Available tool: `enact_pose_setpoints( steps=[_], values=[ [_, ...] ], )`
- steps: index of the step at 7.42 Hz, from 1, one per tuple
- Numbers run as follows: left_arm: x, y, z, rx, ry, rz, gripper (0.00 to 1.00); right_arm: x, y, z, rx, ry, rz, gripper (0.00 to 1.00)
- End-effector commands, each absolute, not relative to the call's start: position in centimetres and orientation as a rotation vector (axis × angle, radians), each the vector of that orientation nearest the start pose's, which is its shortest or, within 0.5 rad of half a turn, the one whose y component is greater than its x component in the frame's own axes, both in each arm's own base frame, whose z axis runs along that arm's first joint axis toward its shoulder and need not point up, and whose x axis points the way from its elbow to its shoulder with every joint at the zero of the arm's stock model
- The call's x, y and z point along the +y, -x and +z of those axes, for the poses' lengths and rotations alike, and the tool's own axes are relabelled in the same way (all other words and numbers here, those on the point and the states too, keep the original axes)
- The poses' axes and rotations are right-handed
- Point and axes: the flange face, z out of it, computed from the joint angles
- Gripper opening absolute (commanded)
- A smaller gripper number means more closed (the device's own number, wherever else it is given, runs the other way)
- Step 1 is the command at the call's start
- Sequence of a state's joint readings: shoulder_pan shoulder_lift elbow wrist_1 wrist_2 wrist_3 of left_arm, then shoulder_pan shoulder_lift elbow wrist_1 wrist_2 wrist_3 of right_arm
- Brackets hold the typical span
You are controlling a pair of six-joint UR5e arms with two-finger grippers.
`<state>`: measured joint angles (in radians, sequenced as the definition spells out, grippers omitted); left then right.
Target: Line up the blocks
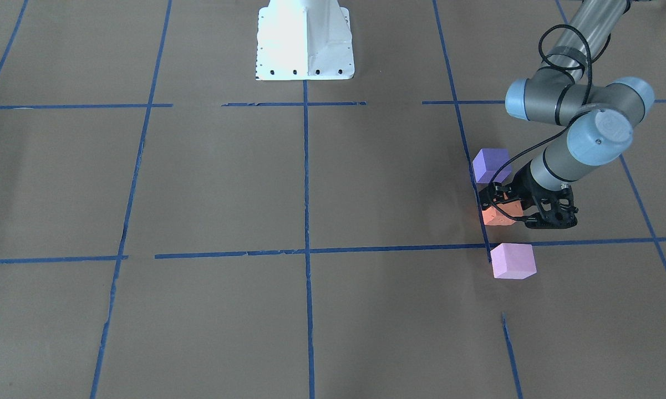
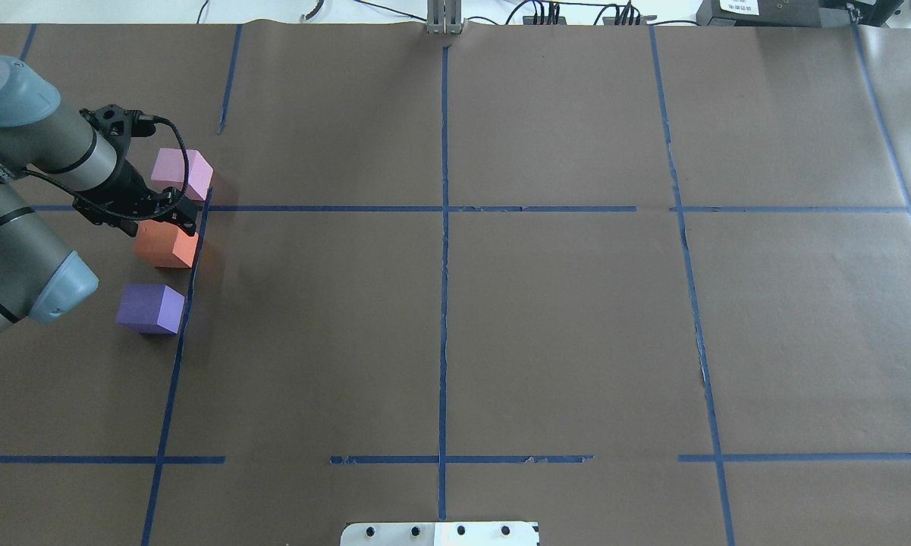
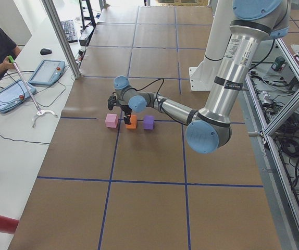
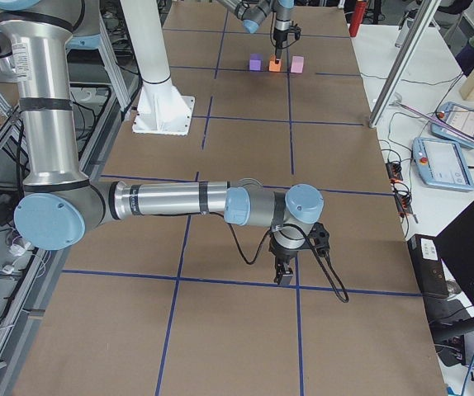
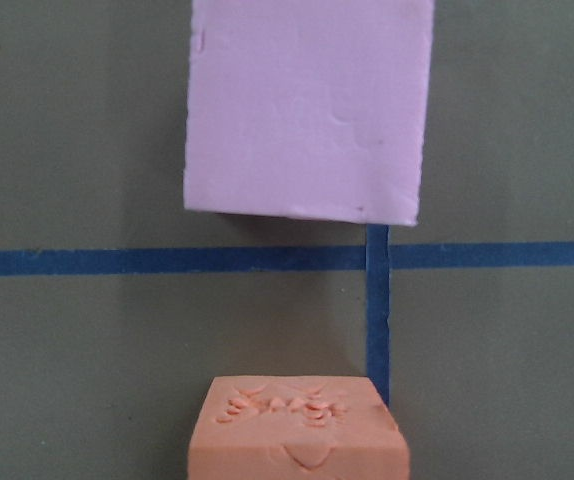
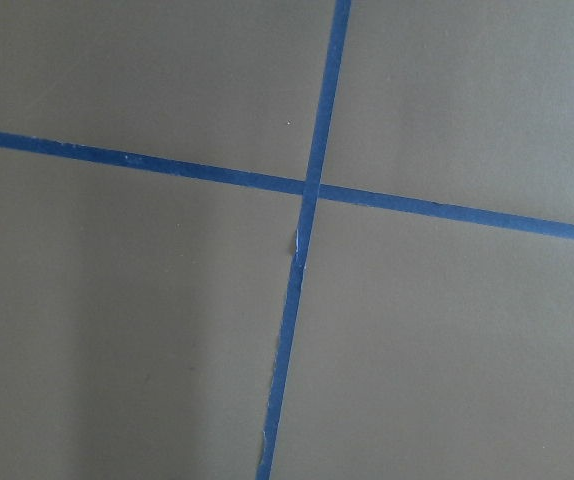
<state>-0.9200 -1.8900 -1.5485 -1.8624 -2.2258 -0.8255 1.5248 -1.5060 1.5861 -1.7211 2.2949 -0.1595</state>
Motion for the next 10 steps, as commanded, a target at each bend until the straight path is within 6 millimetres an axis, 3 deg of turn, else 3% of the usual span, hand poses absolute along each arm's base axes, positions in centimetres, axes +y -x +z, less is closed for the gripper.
enact_pose_setpoints(
  steps=[1, 3, 6, 7, 8, 10],
  values=[
    [-54.6, -31.9, 45.2, 0.855, -0.007, 0.026, 1.0, -51.5, -4.4, 63.7, -0.727, 0.026, -0.171, 1.0],
    [-54.7, -30.1, 43.3, 0.849, -0.011, 0.0, 1.0, -51.5, -4.4, 63.7, -0.727, 0.026, -0.171, 1.0],
    [-55.1, -23.3, 39.6, 0.84, -0.049, -0.09, 1.0, -51.5, -4.4, 63.7, -0.727, 0.026, -0.171, 1.0],
    [-55.2, -21.4, 40.1, 0.834, -0.055, -0.113, 1.0, -51.5, -4.4, 63.7, -0.727, 0.026, -0.171, 1.0],
    [-55.1, -17.1, 41.3, 0.834, -0.072, -0.173, 1.0, -51.6, -4.4, 63.6, -0.727, 0.025, -0.171, 1.0],
    [-54.2, -10.7, 46.6, 0.83, -0.093, -0.066, 1.0, -51.5, -4.4, 63.7, -0.727, 0.026, -0.171, 1.0]
  ],
)
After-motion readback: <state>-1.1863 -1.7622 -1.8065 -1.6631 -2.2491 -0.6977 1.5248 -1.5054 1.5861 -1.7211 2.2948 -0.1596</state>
